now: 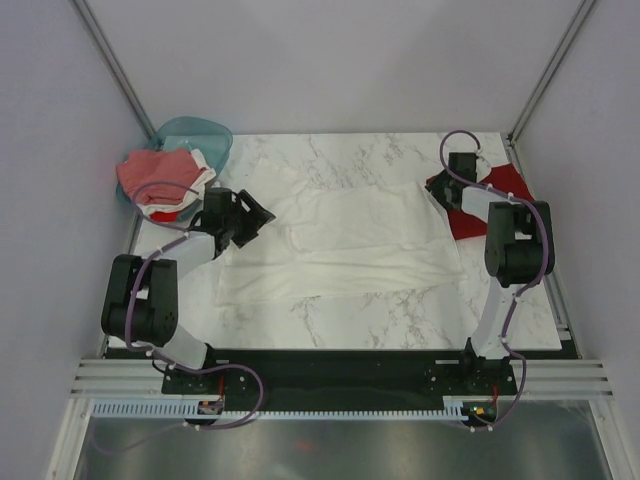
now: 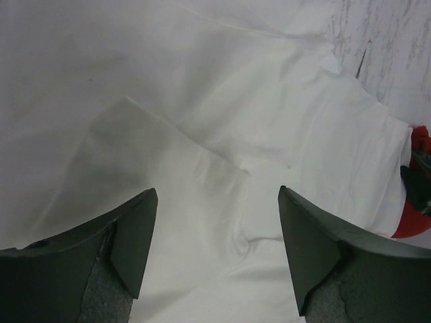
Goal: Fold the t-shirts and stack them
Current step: Fold the tshirt
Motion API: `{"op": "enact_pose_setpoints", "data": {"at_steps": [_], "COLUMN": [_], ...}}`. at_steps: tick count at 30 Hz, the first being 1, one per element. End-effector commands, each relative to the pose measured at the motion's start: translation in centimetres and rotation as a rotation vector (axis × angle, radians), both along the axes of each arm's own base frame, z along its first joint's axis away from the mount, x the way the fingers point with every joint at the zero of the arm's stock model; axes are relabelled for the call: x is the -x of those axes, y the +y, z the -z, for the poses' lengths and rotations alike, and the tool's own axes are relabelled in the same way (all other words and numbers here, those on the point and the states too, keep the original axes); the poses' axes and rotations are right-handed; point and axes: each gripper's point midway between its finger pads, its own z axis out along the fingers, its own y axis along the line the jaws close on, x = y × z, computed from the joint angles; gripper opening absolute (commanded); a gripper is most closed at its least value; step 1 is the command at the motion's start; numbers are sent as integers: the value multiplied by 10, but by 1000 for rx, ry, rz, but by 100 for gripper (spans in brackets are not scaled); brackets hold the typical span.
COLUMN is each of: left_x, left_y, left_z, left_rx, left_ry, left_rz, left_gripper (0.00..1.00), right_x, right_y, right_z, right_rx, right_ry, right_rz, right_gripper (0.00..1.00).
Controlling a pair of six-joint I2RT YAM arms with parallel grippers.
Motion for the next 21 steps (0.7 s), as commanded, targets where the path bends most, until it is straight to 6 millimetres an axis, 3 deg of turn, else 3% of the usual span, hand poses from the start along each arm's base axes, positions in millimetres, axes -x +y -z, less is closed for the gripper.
{"op": "enact_pose_setpoints", "data": {"at_steps": [1, 7, 11, 15, 21], "left_x": [-21, -18, -16, -13, 1], "left_y": [9, 33, 42, 46, 71], "left_z": [3, 29, 23, 19, 22], "left_rx": [-1, -37, -78, -91, -173], "left_ry": [-10, 77, 58, 58, 100], "left_rz": [-57, -141, -166, -185, -267], "left_gripper": [80, 80, 79, 79, 80], "right_x": [-17, -23, -27, -32, -31], "right_y": [-27, -34, -34, -24, -19], "right_z": [-11, -8, -16, -41, -76], "right_rx": [25, 50, 108, 220, 350], "right_ry": [-37, -18, -13, -35, -73], "right_rz": [75, 93, 77, 41, 21], "right_gripper": [57, 63, 62, 66, 66]}}
